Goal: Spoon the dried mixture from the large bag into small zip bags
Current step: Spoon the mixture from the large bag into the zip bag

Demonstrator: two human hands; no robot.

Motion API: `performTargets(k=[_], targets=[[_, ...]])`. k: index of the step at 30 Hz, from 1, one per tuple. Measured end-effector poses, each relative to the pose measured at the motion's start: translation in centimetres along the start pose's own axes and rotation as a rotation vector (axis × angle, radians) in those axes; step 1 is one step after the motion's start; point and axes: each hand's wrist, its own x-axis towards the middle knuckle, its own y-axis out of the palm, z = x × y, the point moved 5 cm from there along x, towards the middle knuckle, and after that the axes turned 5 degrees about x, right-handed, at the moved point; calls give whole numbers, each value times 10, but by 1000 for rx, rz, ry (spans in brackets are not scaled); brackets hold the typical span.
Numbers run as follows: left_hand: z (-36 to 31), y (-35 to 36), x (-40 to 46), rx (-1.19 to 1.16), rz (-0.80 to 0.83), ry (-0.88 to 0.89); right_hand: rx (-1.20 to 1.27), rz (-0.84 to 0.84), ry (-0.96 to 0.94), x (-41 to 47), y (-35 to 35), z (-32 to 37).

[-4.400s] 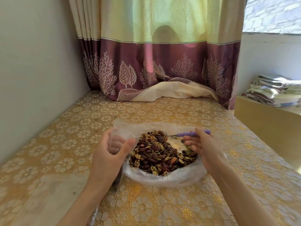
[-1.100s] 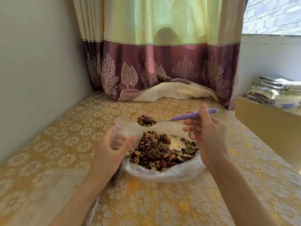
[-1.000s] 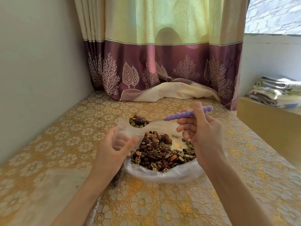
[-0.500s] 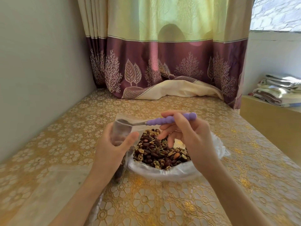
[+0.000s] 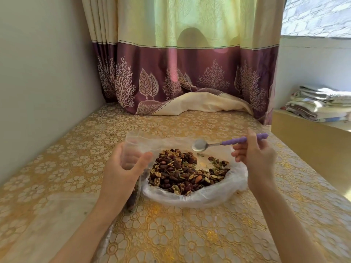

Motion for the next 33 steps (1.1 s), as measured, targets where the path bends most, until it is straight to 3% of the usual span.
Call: performTargets(k=[9,21,27,33], targets=[[6,-1,0,28,0,-28,-152,-126,-77,11,-27,-8],[6,0,0,43,2,-20,-184,81,36,6,-10,-22],[6,0,0,42,6,-17,-190,-54,69,7,-19,-22],[6,2,1,41,24,-6,-7,-115,138,5,-18,-22]])
